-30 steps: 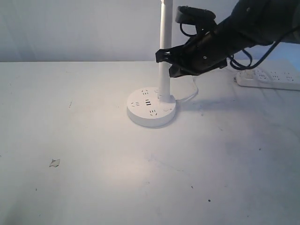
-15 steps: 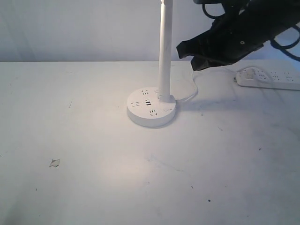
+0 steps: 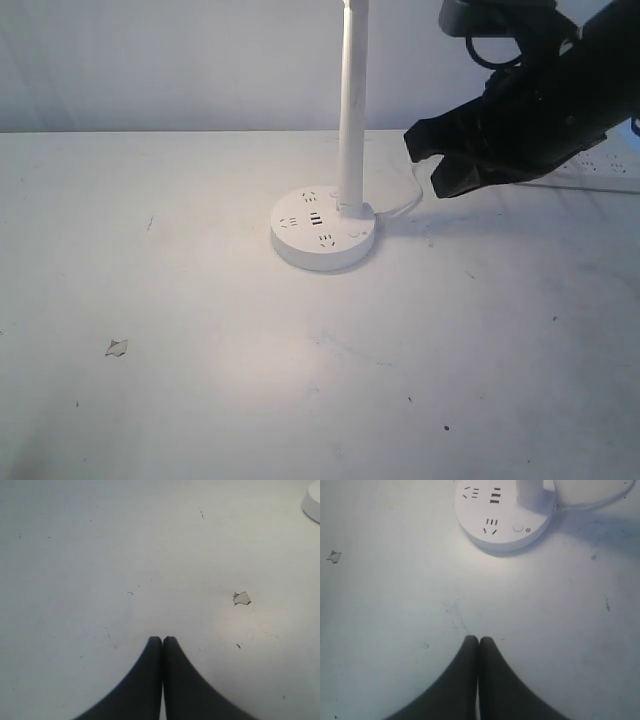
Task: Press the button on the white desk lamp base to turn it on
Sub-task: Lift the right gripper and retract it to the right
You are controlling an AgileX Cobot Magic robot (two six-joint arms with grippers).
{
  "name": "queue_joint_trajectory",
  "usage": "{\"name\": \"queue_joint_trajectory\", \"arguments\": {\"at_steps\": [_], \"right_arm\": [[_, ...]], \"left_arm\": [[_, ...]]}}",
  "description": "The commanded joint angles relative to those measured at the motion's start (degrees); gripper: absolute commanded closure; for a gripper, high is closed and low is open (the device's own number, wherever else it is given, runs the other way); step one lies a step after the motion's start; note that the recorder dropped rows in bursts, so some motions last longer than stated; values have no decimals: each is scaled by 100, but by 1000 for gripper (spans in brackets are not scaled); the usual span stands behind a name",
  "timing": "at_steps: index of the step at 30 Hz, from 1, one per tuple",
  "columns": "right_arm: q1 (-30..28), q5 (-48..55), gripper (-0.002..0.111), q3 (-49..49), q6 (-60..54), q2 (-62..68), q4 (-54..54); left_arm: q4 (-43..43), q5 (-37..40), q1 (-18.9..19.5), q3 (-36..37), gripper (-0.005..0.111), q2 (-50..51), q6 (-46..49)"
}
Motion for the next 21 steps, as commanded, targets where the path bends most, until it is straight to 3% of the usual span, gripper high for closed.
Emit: {"name": "queue_joint_trajectory", "arguments": {"at_steps": [1,14,21], "right_arm": [[-8,19,108,28,32,-59,11],[-8,-138,108,74,-49,-388,-489],[-8,-1634,108,669,-95,-1353,-645]], "left_arm": [[-1,-9,-47,11,107,-18,-7],[-1,-9,-47,11,107,-18,-7],[-1,-9,-47,11,107,-18,-7]]}}
